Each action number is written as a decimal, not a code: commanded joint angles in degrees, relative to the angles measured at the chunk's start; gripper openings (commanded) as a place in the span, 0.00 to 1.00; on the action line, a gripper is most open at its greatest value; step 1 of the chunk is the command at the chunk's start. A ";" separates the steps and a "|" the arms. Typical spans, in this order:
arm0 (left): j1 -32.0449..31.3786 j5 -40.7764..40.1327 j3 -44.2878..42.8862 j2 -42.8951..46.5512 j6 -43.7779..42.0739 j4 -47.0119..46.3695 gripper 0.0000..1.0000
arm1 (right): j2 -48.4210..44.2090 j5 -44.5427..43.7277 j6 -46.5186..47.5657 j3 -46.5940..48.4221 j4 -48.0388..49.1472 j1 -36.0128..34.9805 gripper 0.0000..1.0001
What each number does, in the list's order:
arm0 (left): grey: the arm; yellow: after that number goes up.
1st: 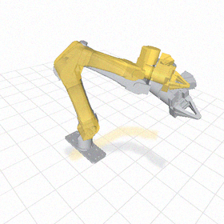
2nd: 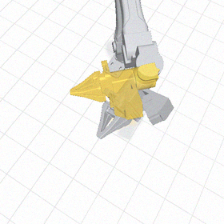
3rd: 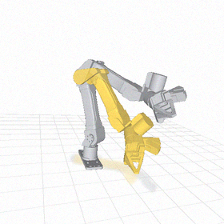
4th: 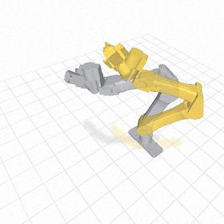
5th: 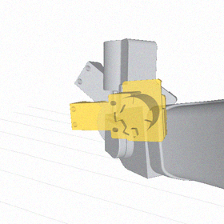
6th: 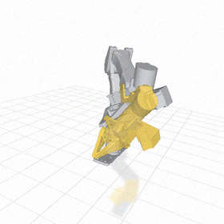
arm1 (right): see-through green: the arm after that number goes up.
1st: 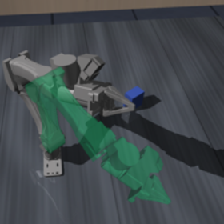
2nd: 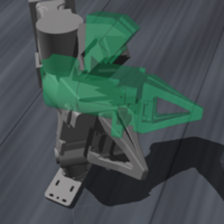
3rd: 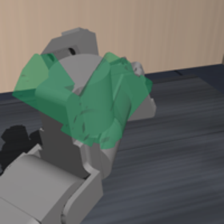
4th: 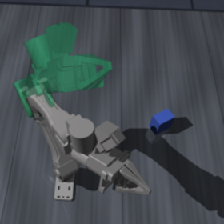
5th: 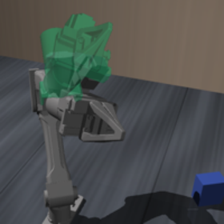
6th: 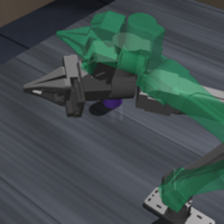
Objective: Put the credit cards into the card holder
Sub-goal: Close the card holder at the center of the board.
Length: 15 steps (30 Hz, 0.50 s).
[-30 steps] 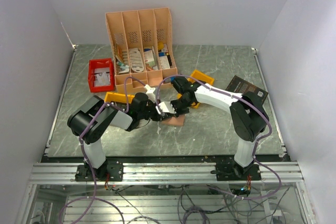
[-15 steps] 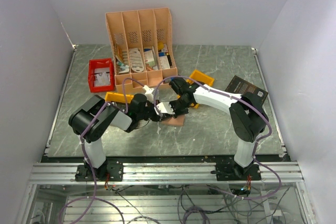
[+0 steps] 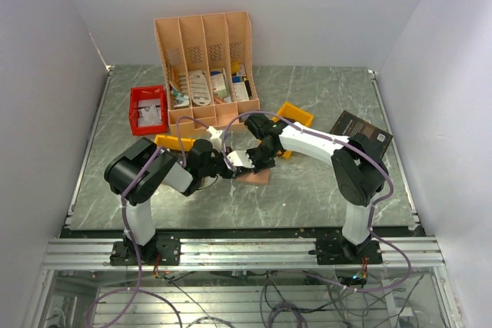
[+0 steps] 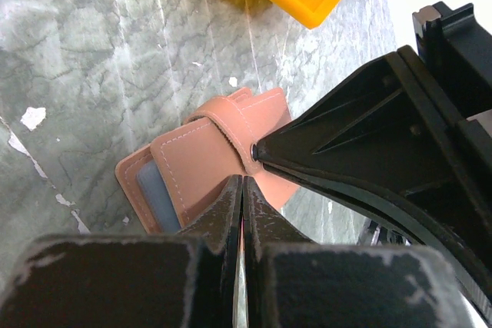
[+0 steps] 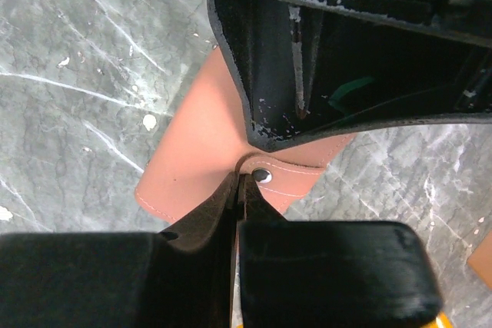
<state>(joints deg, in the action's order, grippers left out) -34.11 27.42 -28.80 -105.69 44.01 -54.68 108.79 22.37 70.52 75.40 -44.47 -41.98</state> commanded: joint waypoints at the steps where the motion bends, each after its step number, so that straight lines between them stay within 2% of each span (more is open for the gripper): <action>1: 0.72 -1.49 1.73 -3.20 -1.19 3.12 0.07 | 6.35 0.22 -0.47 -2.81 -4.85 -2.38 0.00; 6: 0.88 -1.16 2.39 -3.95 -0.17 0.72 0.07 | 6.22 1.71 -3.87 -1.68 -2.69 -1.71 0.00; 10: 1.38 -0.88 2.85 -3.04 0.34 0.19 0.07 | 5.08 8.02 -5.29 2.95 -5.41 2.27 0.27; 13: 1.86 -0.96 2.70 -0.11 -0.42 2.19 0.07 | 2.63 12.18 -3.98 6.75 -8.98 4.97 0.39; 15: 1.86 -1.71 2.28 3.25 -1.81 5.08 0.08 | 0.28 14.34 -4.41 8.05 -10.04 6.44 0.44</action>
<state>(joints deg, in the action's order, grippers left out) -33.26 28.12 -27.62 -106.06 45.87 -57.34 111.13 29.41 66.43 80.14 -51.24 -38.26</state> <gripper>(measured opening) 0.077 0.404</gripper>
